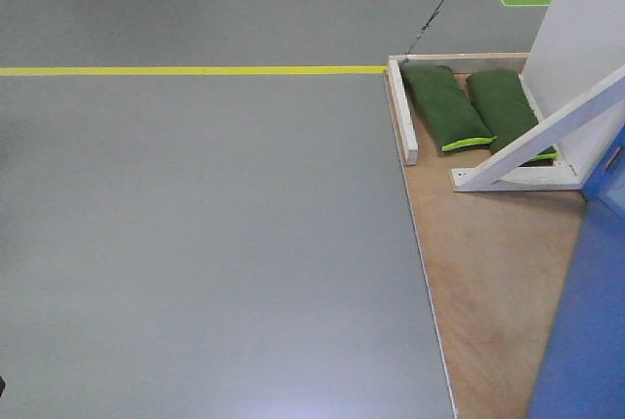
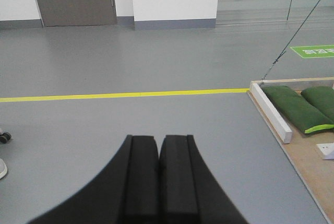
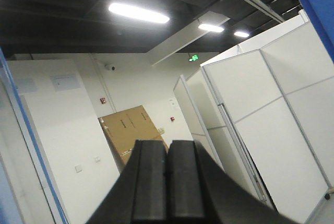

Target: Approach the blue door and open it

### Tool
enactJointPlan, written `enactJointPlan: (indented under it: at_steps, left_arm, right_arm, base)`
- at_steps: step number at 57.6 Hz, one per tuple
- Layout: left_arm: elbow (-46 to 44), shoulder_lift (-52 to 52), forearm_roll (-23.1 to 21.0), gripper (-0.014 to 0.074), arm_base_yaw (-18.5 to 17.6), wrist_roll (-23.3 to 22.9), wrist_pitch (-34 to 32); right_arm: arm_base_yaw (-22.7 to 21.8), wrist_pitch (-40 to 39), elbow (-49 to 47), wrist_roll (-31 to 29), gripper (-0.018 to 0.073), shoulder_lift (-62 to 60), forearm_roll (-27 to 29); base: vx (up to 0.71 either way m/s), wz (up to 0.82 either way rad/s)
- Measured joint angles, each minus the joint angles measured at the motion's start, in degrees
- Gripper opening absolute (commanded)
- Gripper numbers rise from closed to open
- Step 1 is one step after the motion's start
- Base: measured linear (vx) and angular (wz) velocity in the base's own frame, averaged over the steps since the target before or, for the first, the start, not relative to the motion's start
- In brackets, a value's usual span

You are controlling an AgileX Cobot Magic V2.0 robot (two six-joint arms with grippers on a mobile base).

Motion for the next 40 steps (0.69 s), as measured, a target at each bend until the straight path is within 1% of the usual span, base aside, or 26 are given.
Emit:
enactJointPlan:
  at_steps: [7,13,26,40]
  left_arm:
    - [0.0,0.0,0.0,0.0073,0.0,0.0,0.0]
    - [0.0,0.0,0.0,0.0073,0.0,0.0,0.0]
    - [0.0,0.0,0.0,0.0073,0.0,0.0,0.0]
    - [0.0,0.0,0.0,0.0073,0.0,0.0,0.0]
  right_arm:
    - [0.6,0.4,0.0,-0.5,0.0012,-0.3,0.1]
    - [1.8,1.4,0.0,-0.5,0.0012,-0.4,1.2]
    - [6.9,2.8,0.0,0.5,0.0012,-0.5,2.8]
    - [13.8,5.1,-0.4,0.2,0.0012,-1.0,4.9]
  base:
    - [0.00,0.00]
    - [0.00,0.00]
    - [0.00,0.00]
    - [0.00,0.00]
